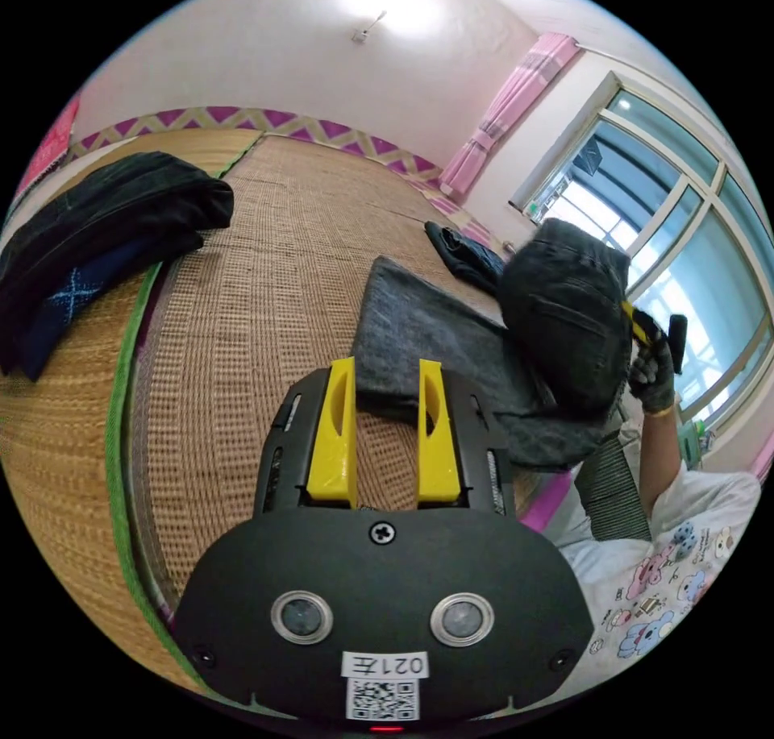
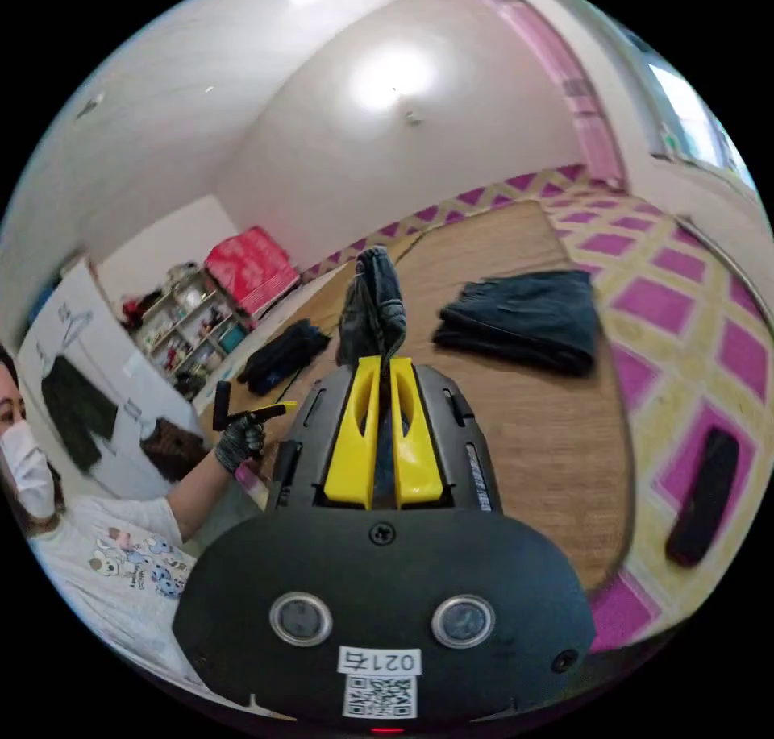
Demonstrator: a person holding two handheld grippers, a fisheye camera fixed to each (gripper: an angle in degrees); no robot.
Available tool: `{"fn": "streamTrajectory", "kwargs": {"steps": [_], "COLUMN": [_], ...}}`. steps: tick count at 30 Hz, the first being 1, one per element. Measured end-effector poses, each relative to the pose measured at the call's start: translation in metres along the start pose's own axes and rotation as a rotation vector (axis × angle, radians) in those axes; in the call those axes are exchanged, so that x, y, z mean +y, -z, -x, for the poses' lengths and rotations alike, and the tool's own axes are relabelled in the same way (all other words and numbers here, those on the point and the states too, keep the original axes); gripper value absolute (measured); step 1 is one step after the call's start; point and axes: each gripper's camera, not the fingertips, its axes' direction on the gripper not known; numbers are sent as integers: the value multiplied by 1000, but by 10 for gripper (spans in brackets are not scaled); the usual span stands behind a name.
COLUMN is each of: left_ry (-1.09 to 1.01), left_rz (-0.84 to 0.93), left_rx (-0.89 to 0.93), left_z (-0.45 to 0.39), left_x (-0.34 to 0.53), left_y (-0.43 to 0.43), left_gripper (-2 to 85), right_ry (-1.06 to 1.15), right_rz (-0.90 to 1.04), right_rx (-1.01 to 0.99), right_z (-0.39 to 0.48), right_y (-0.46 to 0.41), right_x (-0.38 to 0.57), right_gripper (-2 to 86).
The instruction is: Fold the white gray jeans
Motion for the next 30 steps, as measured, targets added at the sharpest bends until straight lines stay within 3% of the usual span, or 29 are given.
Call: {"fn": "streamTrajectory", "kwargs": {"steps": [4, 7, 9, 16, 26, 28, 30], "left_ry": [13, 8, 24, 29, 43, 72, 131], "left_rz": [77, 138, 190, 215, -67, -38, 135], "left_rx": [-27, -26, 53, 38, 111, 109, 59], "left_z": [9, 8, 6, 6, -5, 6, 25], "left_x": [-26, -38, -44, -68, -122, -106, -82], "left_y": [-34, -59, -75, -96, -72, -79, -115], "left_gripper": [113, 103, 67, 3, -9, -9, -8], "right_ry": [-355, -480, -504, -508, -328, -379, -473], "right_rz": [2, 19, -2, -8, -114, -68, 24], "right_rx": [-6, 8, -39, -95, -113, -98, -74], "right_z": [-123, -173, -186, -214, -202, -216, -237], "right_y": [29, 38, 45, 63, 103, 93, 72], "right_x": [62, 97, 108, 101, 30, 60, 90], "right_gripper": [-2, 1, 1, -2, -3, -3, -2]}}
